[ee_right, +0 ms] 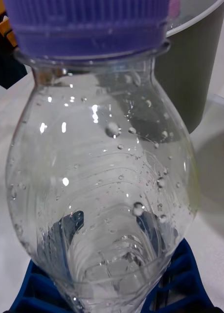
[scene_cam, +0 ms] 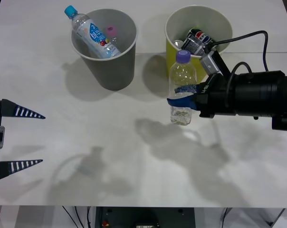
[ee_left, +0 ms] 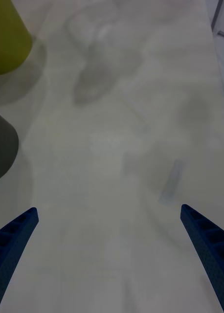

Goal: Put the can into the green bin and the plastic bottle into the gray bin

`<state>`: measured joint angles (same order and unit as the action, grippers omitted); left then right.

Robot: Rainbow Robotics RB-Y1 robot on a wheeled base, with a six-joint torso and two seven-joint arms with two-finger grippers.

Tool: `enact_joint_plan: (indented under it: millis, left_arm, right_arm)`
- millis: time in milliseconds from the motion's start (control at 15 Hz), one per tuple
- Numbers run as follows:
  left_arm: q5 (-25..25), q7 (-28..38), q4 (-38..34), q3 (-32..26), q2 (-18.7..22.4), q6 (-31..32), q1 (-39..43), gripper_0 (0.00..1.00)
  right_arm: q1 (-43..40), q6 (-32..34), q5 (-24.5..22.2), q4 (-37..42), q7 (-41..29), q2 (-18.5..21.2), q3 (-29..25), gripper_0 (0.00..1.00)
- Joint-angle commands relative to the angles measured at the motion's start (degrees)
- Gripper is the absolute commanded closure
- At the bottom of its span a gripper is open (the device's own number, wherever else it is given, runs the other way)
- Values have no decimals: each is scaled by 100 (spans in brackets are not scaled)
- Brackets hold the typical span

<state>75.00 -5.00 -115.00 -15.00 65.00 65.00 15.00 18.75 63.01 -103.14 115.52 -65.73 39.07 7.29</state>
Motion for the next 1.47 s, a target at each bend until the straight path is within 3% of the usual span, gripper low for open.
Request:
enact_joint_plan:
  millis: [67,467,867,1200,1467]
  left_arm:
    - [0,0,0,0,0,0,0,0]
    - [0,0,0,0,0,0,0,0]
    - [0,0,0,0,0,0,0,0]
    - [0,0,0,0,0,0,0,0]
    - [0,0,0,0,0,0,0,0]
  right_arm:
    - [401,335,-22,190,-573,241,-8,100]
    - [1799,1152,22,-47,-950,365,44,100]
    - [3803,1169,39,-1269,-942,321,994,100]
    - [4796,695,-145,-2667,-863,-383,1363,100]
    - [5587,80,-356,-3827,-766,-831,1987,100]
